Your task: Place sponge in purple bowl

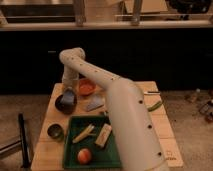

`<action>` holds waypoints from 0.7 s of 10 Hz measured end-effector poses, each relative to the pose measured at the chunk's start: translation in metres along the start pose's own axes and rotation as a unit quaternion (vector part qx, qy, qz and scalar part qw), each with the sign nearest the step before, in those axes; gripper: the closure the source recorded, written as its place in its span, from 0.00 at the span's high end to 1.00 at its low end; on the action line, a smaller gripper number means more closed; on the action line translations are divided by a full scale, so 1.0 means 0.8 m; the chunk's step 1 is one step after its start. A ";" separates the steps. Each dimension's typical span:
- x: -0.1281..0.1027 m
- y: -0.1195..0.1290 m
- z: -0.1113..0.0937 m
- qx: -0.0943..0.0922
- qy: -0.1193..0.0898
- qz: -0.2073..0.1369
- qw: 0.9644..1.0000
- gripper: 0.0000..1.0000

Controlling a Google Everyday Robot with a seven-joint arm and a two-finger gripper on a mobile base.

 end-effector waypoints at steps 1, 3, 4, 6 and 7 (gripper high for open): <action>-0.003 -0.002 0.001 0.000 -0.002 -0.004 1.000 0.00; -0.010 -0.007 0.004 0.000 -0.007 -0.013 1.000 0.00; -0.014 -0.011 0.006 0.001 -0.010 -0.019 1.000 0.00; -0.020 -0.019 0.008 0.004 -0.015 -0.030 0.999 0.03; -0.024 -0.023 0.008 0.007 -0.018 -0.035 0.999 0.13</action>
